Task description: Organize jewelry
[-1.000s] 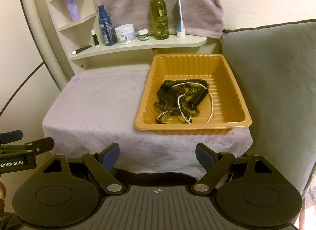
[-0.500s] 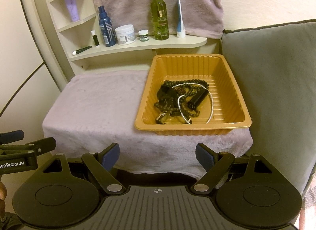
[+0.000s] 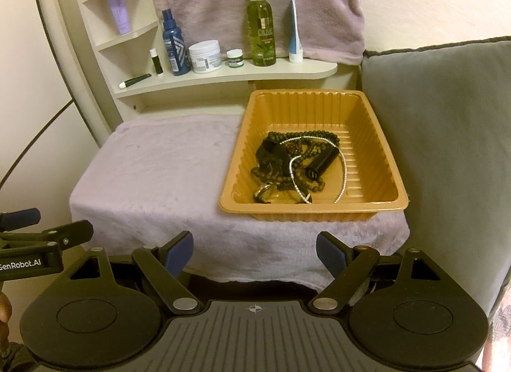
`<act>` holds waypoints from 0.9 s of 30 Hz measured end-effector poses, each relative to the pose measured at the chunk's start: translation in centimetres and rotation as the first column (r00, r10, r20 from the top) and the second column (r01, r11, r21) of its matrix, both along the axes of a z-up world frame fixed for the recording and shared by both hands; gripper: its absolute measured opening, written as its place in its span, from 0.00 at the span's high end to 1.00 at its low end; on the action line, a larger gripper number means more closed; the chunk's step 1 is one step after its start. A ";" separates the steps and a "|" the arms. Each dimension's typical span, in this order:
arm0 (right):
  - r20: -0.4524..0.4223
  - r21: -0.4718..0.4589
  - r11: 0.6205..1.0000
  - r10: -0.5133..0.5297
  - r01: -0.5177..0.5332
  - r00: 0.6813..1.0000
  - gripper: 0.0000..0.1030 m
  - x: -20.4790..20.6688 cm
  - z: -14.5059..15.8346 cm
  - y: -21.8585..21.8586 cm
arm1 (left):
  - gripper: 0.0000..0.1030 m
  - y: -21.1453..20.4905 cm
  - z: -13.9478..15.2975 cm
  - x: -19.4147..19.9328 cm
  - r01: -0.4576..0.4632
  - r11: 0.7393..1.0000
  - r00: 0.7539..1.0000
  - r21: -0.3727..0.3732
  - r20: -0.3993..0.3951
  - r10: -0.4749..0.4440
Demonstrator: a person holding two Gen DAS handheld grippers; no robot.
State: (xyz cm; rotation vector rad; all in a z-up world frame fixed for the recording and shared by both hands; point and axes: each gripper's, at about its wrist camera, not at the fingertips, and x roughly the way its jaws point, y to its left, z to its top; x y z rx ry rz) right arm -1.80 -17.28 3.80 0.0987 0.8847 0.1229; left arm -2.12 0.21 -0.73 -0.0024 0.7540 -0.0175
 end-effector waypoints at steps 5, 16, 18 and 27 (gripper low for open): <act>0.000 0.000 1.000 -0.001 0.001 1.000 0.19 0.1 0.0 0.1 | 0.00 0.0 0.0 0.0 0.001 1.000 1.000 0.000 0.000 -0.001; 0.000 0.000 1.000 0.000 0.000 1.000 0.19 0.1 0.0 0.1 | 0.00 0.0 0.1 0.1 0.002 1.000 1.000 0.000 0.001 -0.002; 0.000 0.000 1.000 0.000 0.000 1.000 0.19 0.1 0.0 0.1 | 0.00 0.0 0.1 0.1 0.002 1.000 1.000 0.000 0.002 -0.002; 0.000 0.000 1.000 0.001 -0.001 1.000 0.19 0.1 0.0 0.0 | 0.00 0.0 0.1 0.1 0.003 1.000 1.000 0.001 0.003 -0.003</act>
